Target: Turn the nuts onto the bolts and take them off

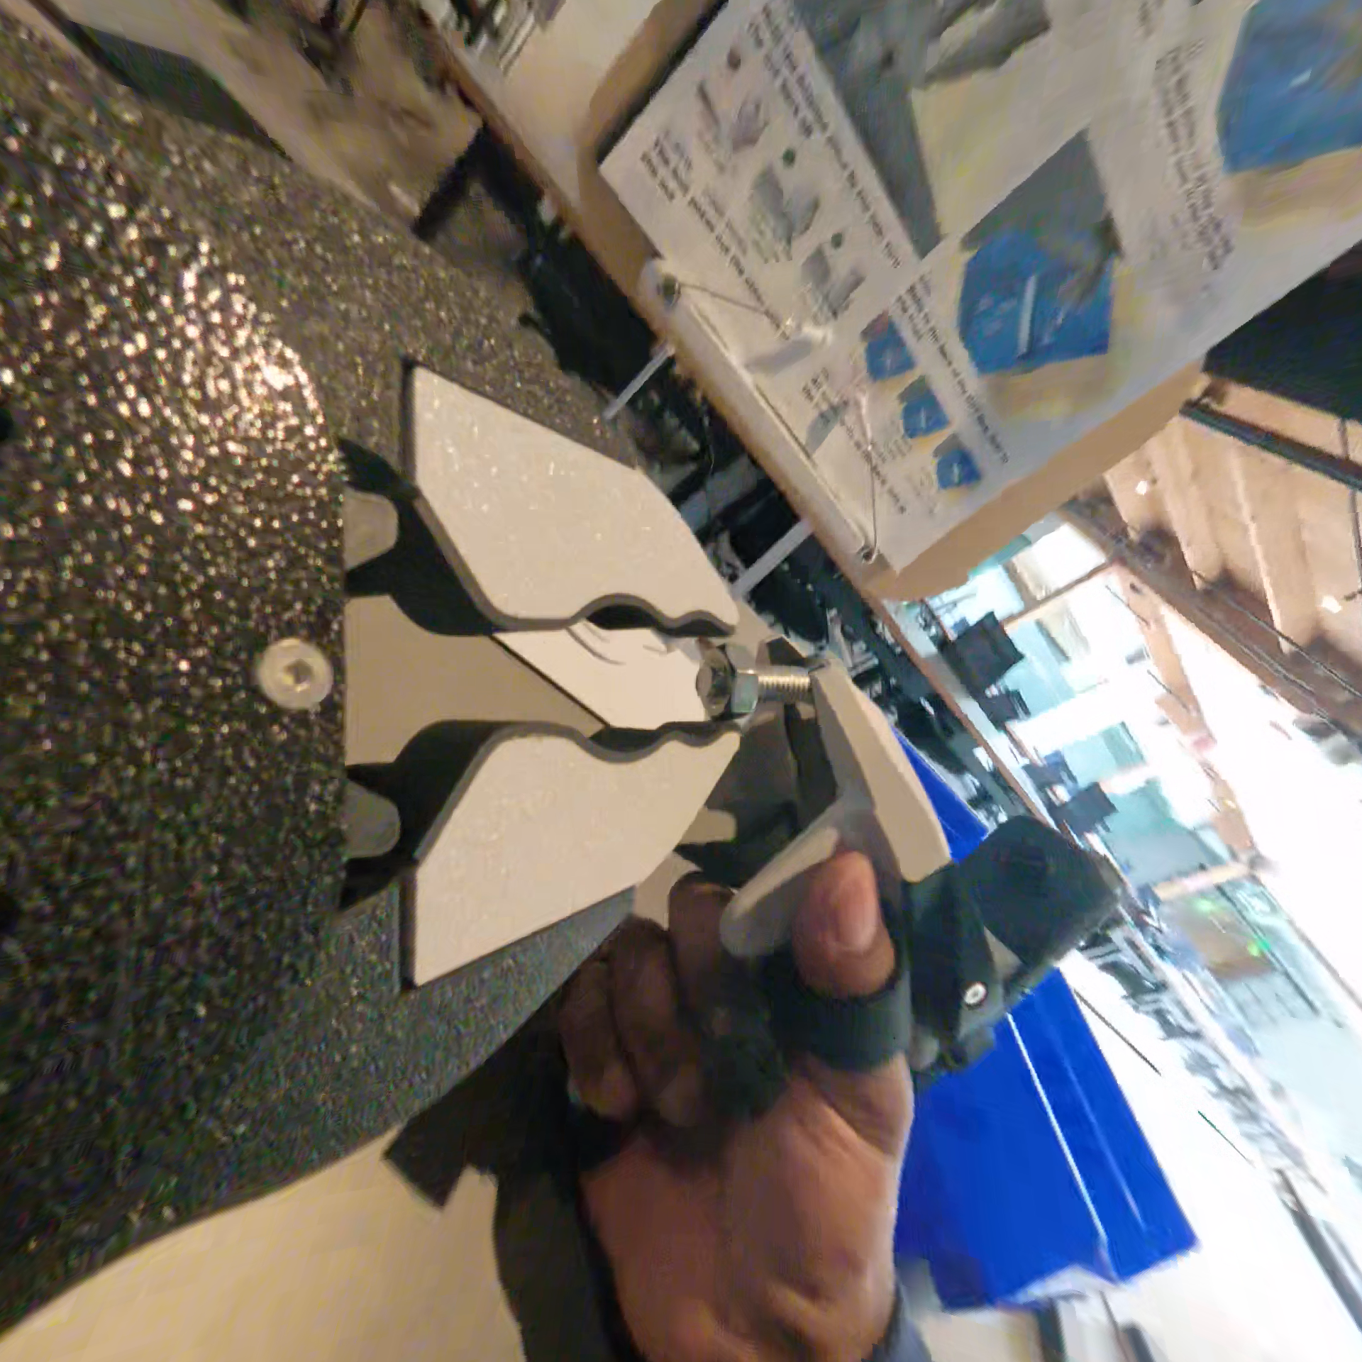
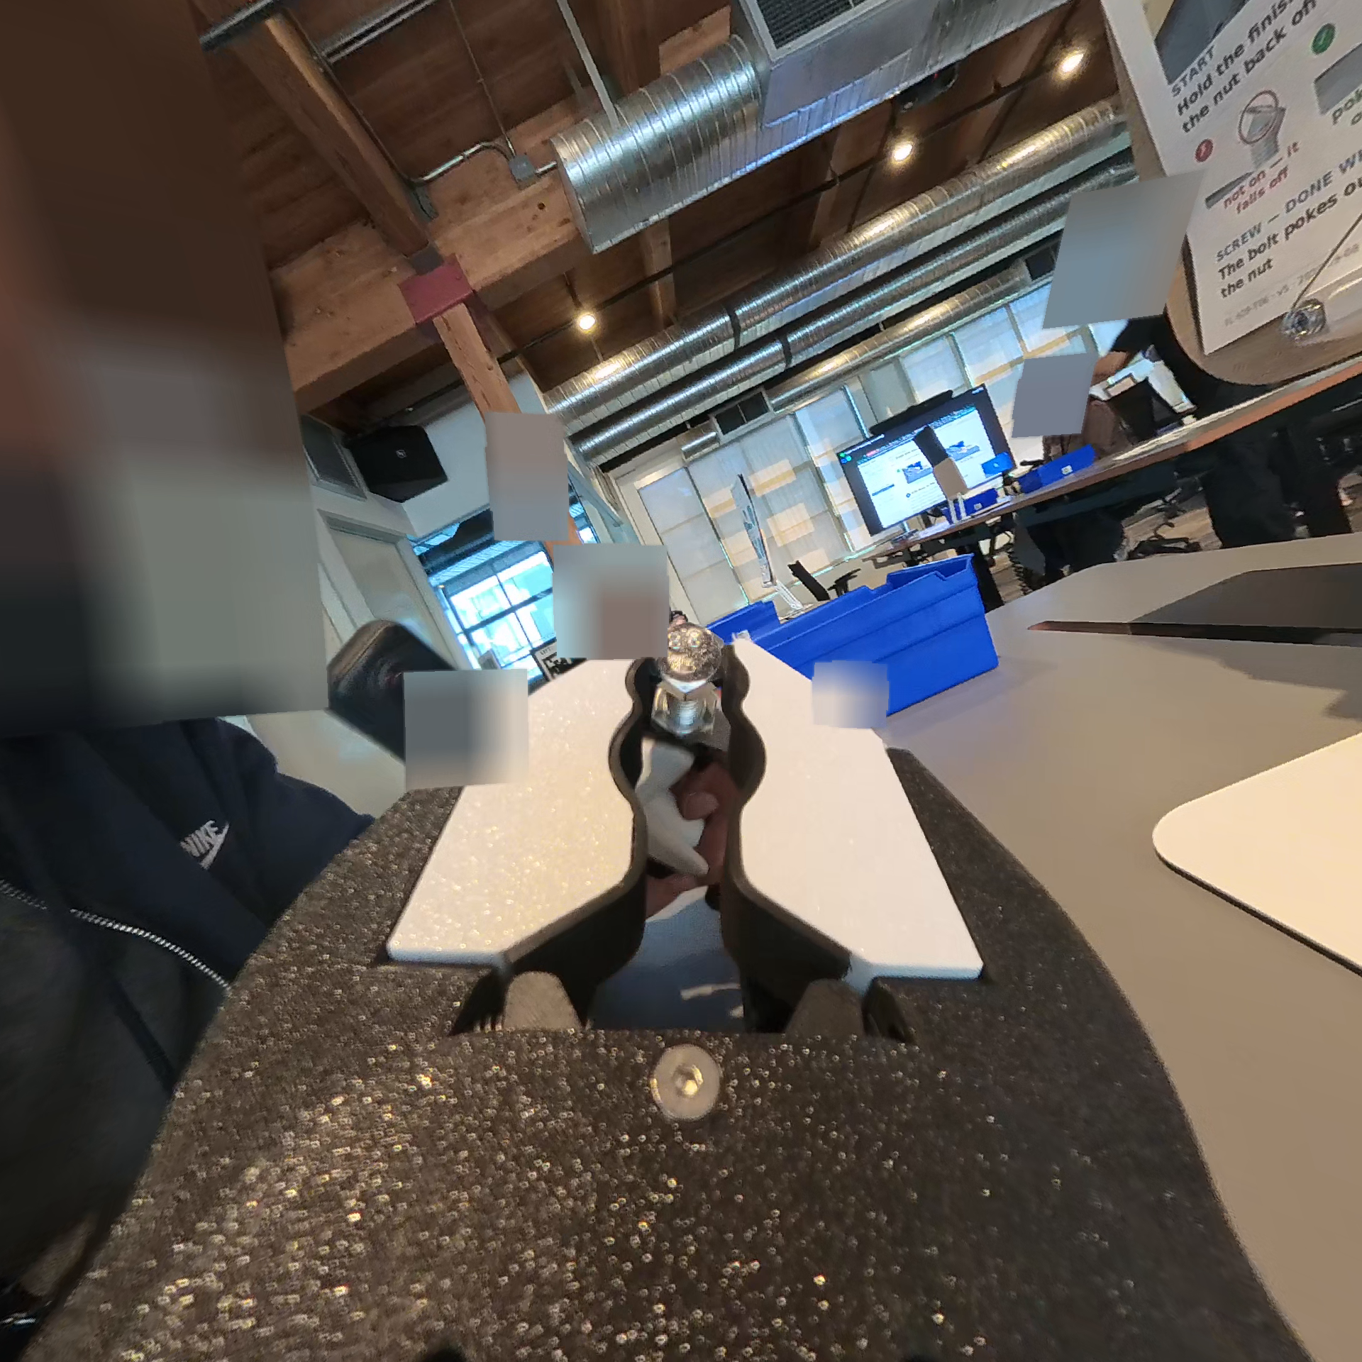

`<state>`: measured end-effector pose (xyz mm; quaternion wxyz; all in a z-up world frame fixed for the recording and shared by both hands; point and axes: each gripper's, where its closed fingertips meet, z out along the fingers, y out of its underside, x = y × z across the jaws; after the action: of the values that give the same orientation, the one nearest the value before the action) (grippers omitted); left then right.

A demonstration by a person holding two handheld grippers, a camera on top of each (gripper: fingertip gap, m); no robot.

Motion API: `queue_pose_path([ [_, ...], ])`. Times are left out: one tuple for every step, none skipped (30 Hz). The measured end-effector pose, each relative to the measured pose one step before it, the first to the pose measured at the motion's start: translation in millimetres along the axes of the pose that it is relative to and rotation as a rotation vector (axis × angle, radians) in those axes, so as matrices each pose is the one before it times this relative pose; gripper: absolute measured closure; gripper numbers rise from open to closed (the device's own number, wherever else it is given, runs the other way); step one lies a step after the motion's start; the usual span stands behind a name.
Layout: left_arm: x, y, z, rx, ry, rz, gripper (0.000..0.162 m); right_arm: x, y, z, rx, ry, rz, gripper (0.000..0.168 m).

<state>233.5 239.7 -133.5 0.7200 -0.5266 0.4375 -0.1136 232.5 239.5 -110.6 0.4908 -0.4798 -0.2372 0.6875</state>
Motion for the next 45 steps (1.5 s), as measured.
queue_pose_path([
  [1.58,-0.76,0.58,0.0038,0.0017,-0.0124,0.133,0.02,-0.07,-0.08,0.0002,0.0,-0.0004,0.151],
  [2.54,-0.79,0.87,0.0118,0.025,-0.062,0.125,-0.03,-0.28,-0.19,0.0011,-0.0002,-0.0002,0.151],
  [0.94,-0.63,0.42,0.0132,0.0235,-0.0741,0.119,-0.05,-0.88,-0.34,0.004,-0.0015,0.0018,0.152],
  [-0.86,-1.09,-0.12,0.0141,0.013,-0.0621,0.116,0.26,-0.96,-0.53,0.0049,-0.0002,0.0021,0.152],
  [-1.15,-0.96,-0.53,0.0115,0.0101,-0.0436,0.115,0.46,-0.73,-0.54,0.0034,0.0009,0.0015,0.152],
  [-0.39,-0.25,-0.27,0.0038,0.0128,-0.0326,0.116,0.26,-0.56,-0.41,0.0027,-0.0004,0.002,0.151],
  [0.5,0.15,-0.13,0.0001,0.015,-0.0305,0.118,0.04,-0.34,-0.18,0.0024,-0.0013,0.0025,0.151],
  [1.42,-0.71,-0.1,0.0069,0.0198,-0.0343,0.121,-0.03,0.04,-0.04,0.0014,-0.0015,0.0026,0.151],
  [2.46,-1.8,-0.3,0.0157,0.0269,-0.0438,0.125,0.13,0.32,0.02,-0.0003,-0.0011,0.0026,0.152],
  [2.51,-2.42,-0.43,0.0203,0.0292,-0.0574,0.13,0.05,0.31,0.16,-0.001,-0.0002,0.001,0.151],
  [1.3,-2.68,-0.56,0.022,0.0271,-0.0701,0.133,-0.08,-0.05,-0.08,0.0004,-0.0002,-0.0005,0.151],
  [-0.55,-2.2,-0.57,0.0188,0.0182,-0.0738,0.134,-0.06,-0.42,-0.11,0.0016,-0.0003,-0.0005,0.152],
  [-2.61,-1.36,-0.74,0.0116,0.0069,-0.0694,0.135,-0.05,-0.38,-0.25,0.0015,-0.0002,-0.0002,0.152],
  [-3.19,-0.7,-0.85,0.0085,0.0029,-0.0612,0.135,0.11,-0.35,-0.16,0.0013,0.0003,0.0,0.152],
  [-2.66,-0.67,-0.73,0.0091,0.0048,-0.0526,0.135,-0.05,0.01,-0.01,0.0005,-0.0005,0.0004,0.152],
  [-2.16,-0.34,-0.56,0.0073,0.0042,-0.0436,0.135,-0.23,0.42,0.22,-0.0012,-0.002,0.0006,0.152],
  [-1.55,0.0,-0.15,0.0046,0.0031,-0.033,0.134,-0.37,0.57,0.39,-0.0022,-0.0016,-0.0003,0.152],
  [-0.46,1.02,0.17,-0.0017,0.0044,-0.0193,0.134,-0.34,0.73,0.41,-0.0025,-0.0017,-0.0002,0.152],
  [-0.08,1.66,0.53,-0.0078,0.0023,-0.0083,0.134,-0.23,0.55,0.38,-0.0021,-0.0018,0.0006,0.152],
  [0.35,2.44,0.85,-0.0129,0.0018,-0.0017,0.134,-0.09,0.36,0.26,-0.0011,-0.0003,-0.0001,0.152],
  [1.02,2.75,0.96,-0.0167,0.0045,0.0018,0.134,-0.1,0.08,-0.03,-0.0003,-0.0002,-0.0003,0.152],
  [1.33,2.83,1.05,-0.0188,0.0057,0.0047,0.136,0.06,0.0,0.0,0.0,0.0004,-0.0001,0.152],
  [2.06,2.16,0.57,-0.0151,0.009,0.0131,0.143,0.23,0.15,-0.08,-0.0012,0.0016,-0.0004,0.151],
  [0.89,0.65,0.26,-0.006,-0.0041,0.0239,0.145,0.0,-0.14,-0.05,0.001,-0.0006,0.0007,0.152],
  [-0.31,-0.07,-0.15,-0.004,-0.0173,0.0413,0.144,-0.2,-0.03,0.02,0.0002,-0.0011,0.0008,0.151],
  [-0.8,0.38,-0.32,-0.0113,-0.0234,0.0587,0.145,0.25,0.34,0.15,-0.0022,0.0018,-0.0005,0.151],
  [-1.33,0.44,-0.43,-0.0159,-0.0325,0.0783,0.145,0.49,0.53,0.16,-0.003,0.0033,0.0008,0.151],
  [-1.7,0.81,-0.29,-0.021,-0.0414,0.1,0.145,0.75,0.58,0.1,-0.0026,0.0036,0.0035,0.151],
  [-1.84,0.94,-0.3,-0.025,-0.0473,0.1173,0.145,0.93,0.64,0.06,-0.0028,0.0043,0.004,0.151],
  [-2.24,1.08,-0.32,-0.0276,-0.0507,0.1245,0.144,0.81,0.65,0.07,-0.0028,0.0044,0.0027,0.152],
  [-1.52,0.43,-0.47,-0.0234,-0.0412,0.1107,0.144,0.47,0.42,0.1,-0.0022,0.0027,0.0016,0.151],
  [-1.43,0.08,-0.36,-0.0182,-0.0317,0.087,0.144,0.24,0.45,0.21,-0.0021,0.0023,0.0011,0.151],
  [-0.83,0.79,-0.14,-0.0158,-0.0179,0.0522,0.144,0.61,0.34,0.15,-0.0019,0.0045,0.0012,0.152],
  [0.24,1.36,0.15,-0.0127,-0.0004,0.0151,0.144,0.91,0.12,-0.09,-0.0001,0.0052,0.0024,0.151],
  [1.34,0.94,0.36,-0.0038,0.0123,-0.0114,0.144,0.32,-0.48,-0.33,0.0031,0.0005,0.0036,0.151],
  [1.74,0.31,0.31,0.0041,0.0183,-0.0238,0.143,-0.05,-0.9,-0.45,0.0049,-0.0031,0.0032,0.151],
  [1.47,0.83,0.8,0.0006,0.018,-0.032,0.135,0.2,-0.76,-0.4,0.004,0.0005,0.0012,0.152],
  [1.73,0.87,1.14,-0.003,0.0214,-0.0352,0.125,0.26,-0.34,-0.39,0.0012,0.0011,-0.0001,0.152],
  [1.9,-0.14,0.81,0.0026,0.0234,-0.0356,0.119,0.05,-0.22,-0.12,0.0003,-0.0005,0.0007,0.152],
  [1.23,-0.83,0.27,0.0074,0.0172,-0.0339,0.116,-0.06,-0.22,-0.11,0.0016,-0.0005,0.0005,0.152],
  [0.75,-1.22,-0.03,0.0093,0.0149,-0.0338,0.112,0.0,-0.2,-0.13,0.0011,-0.0006,0.0006,0.152],
  [0.35,-0.61,0.12,0.0056,0.0141,-0.0379,0.111,-0.03,-0.11,-0.06,0.0001,-0.0005,0.0006,0.152],
  [0.04,-0.07,0.01,0.0031,0.0154,-0.0425,0.111,-0.02,0.19,0.01,-0.0005,-0.0005,0.0001,0.152],
  [0.03,-0.57,-0.16,0.0078,0.0169,-0.048,0.111,-0.14,0.15,0.15,-0.0011,-0.001,-0.0003,0.152],
  [0.0,-0.85,-0.24,0.0124,0.0192,-0.0538,0.111,-0.13,0.23,0.1,-0.0011,-0.0013,-0.0004,0.152],
])
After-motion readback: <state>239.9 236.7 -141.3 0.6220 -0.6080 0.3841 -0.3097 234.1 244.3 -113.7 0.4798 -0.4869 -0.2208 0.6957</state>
